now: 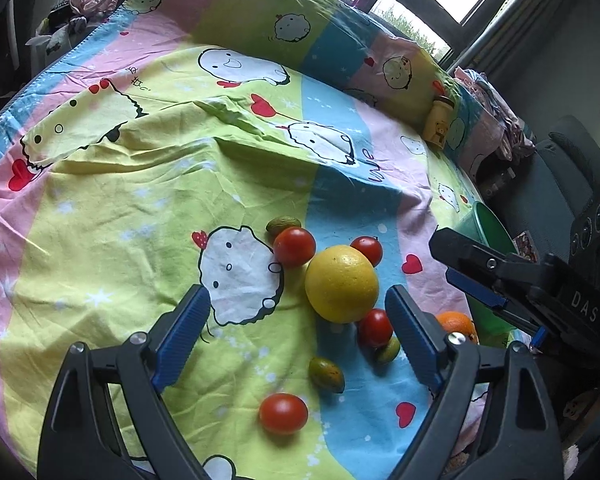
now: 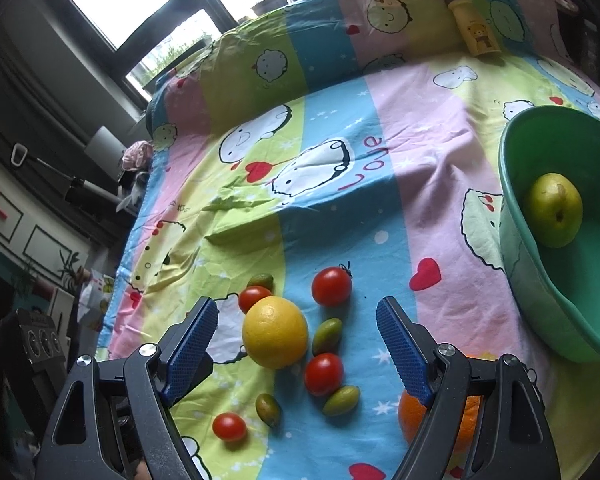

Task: Organize fruits
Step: 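Move the right tool back toward the yellow grapefruit, then close the right tool on the yellow grapefruit and lift it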

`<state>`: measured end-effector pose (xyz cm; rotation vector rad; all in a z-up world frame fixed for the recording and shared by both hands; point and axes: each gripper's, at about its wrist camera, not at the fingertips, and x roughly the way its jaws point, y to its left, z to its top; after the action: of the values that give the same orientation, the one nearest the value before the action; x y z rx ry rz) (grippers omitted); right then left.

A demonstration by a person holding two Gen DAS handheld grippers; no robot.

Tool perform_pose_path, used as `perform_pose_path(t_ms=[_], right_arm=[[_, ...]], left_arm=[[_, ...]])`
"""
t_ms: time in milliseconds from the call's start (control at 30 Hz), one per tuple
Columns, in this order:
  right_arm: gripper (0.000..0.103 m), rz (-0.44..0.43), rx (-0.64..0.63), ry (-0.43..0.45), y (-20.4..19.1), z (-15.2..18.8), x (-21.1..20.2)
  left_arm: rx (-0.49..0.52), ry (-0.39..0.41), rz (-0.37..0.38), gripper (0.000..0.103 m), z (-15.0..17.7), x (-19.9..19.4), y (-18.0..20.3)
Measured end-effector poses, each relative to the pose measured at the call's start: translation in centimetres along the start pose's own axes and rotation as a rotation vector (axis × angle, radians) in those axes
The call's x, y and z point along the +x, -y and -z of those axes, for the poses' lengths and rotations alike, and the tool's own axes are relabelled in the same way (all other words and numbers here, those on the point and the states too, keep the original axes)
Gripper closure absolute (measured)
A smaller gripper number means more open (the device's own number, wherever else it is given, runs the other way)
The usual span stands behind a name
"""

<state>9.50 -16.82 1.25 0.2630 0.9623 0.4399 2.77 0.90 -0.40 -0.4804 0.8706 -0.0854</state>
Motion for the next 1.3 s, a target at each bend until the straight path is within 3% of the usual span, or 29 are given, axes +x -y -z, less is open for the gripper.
perform_pose_path(t_ms=[233,400,467,500,633,867,1300], right_arm=[[0.022,-0.029,0.012,-0.057,0.1,0.3,1.0],[0.031,-0.068,0.028,-0.104,0.2,0.5,1.4],[0.042,-0.073,0.037,-0.134,0.2,0.5,1.9],[0.043,-0.073,0.040,-0.143,0.3,0.6,2.1],[0.044,-0.093,0.042,-0.153,0.1,0.5,2.6],[0.044,-0.088,0.034,-0.190,-0.4,0.1,4.2],[0.045,-0.080,-0.007,-0.227,-1.0,-0.5,5.9]], left_arm=[[-0.003,-0.017,0.013,0.015,0.2,-0.1,-0.2],[0.002,-0.051,0.020,0.027,0.3,0.2,0.1],[0.005,-0.061,0.020,0.034,0.4,0.3,0.1],[0.005,-0.069,0.020,0.035,0.5,0.4,0.2],[0.010,-0.088,0.032,0.042,0.7,0.8,0.5],[-0.012,-0.102,0.112,0.043,0.6,1.4,0.8],[-0.018,-0.144,0.125,0.048,0.6,3.4,2.0]])
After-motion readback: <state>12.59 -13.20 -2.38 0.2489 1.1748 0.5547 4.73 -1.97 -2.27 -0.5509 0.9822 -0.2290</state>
